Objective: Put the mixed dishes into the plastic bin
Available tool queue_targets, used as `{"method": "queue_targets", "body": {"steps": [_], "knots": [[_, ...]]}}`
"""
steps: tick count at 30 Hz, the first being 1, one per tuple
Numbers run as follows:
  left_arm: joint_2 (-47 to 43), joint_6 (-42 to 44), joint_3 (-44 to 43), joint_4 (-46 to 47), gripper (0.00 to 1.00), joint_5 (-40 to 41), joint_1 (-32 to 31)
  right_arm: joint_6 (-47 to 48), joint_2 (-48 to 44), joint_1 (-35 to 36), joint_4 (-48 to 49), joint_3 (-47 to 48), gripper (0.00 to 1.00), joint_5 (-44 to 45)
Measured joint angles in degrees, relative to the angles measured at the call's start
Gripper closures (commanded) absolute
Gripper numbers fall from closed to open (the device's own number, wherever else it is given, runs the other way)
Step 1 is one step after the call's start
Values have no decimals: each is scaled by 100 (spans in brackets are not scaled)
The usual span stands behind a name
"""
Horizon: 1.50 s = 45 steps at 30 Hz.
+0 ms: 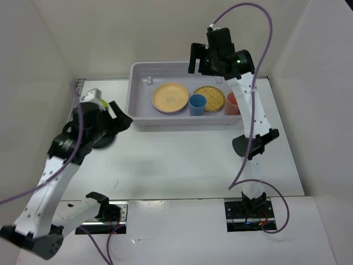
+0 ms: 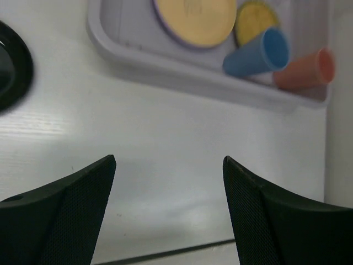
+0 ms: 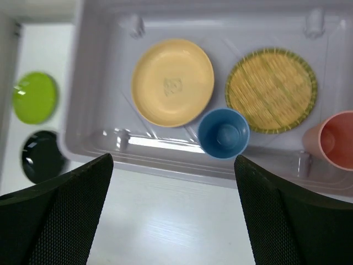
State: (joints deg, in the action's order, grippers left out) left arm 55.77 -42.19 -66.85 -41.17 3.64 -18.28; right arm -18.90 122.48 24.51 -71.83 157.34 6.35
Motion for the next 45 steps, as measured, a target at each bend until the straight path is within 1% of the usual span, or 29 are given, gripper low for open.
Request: {"method": "queue_targets", "body": {"steps": [3, 6, 7, 10, 11, 13, 17, 19, 21, 22, 24, 27, 29, 30, 35, 39, 42, 45], "knots": [[-957, -98, -251, -151, 15, 616, 52, -127, -505, 306, -24, 299, 5, 367], [-1976, -516, -144, -354, 15, 1193, 52, -247, -1047, 728, -37, 446, 5, 643], [-2282, -680, -44, -407, 16, 1364, 55, -280, -1215, 859, -46, 483, 5, 708], [-3021, -1309, 673, -247, 21, 1681, 61, -356, -1690, 1211, -57, 553, 5, 828], [-3167, -1486, 962, -229, 21, 1733, 61, -380, -1847, 1272, -61, 564, 5, 833], [-3324, -1847, 1558, -68, 21, 1786, 61, -422, -2155, 1300, -68, 573, 5, 826], [-3556, -2277, 2533, 474, 19, 1731, 61, -487, -2833, 1290, -101, 402, 4, 807], [-3943, -2562, 2955, 791, 19, 1779, 59, -481, -3226, 1290, -98, 219, 4, 793], [-4393, -2911, 3338, 914, 17, 1893, 59, -466, -3598, 1290, -92, -57, 4, 791], [-4664, -3130, 3499, 916, 17, 1974, 59, -461, -3786, 1290, -37, -304, 4, 791], [-4900, -3458, 3709, 979, 16, 2092, 59, -417, -4258, 1290, 131, -1016, 3, 791], [-4868, -3829, 4087, 1250, 16, 2135, 59, -350, -5069, 1290, 890, -2662, 0, 647], [-4771, -4046, 4347, 1408, 16, 2131, 59, -317, -5447, 1287, 1224, -3501, 0, 533], [-4712, -4087, 4428, 1436, 16, 2131, 59, -308, -5525, 1290, 1318, -3713, 0, 490], [-4186, -4223, 4535, 1893, 16, 2199, 59, -243, -5475, 1290, 1814, -3912, 0, 387], [-3254, -4280, 4544, 2476, 16, 2173, 144, -201, -5484, 1290, 2061, -4081, 0, 352], [-2544, -4470, 4548, 2796, 16, 1976, 407, -160, -5475, 1290, 2142, -4153, 0, 350], [-2055, -4704, 4599, 3086, 16, 1714, 778, -111, -5473, 1290, 2181, -4159, 0, 358]]}}
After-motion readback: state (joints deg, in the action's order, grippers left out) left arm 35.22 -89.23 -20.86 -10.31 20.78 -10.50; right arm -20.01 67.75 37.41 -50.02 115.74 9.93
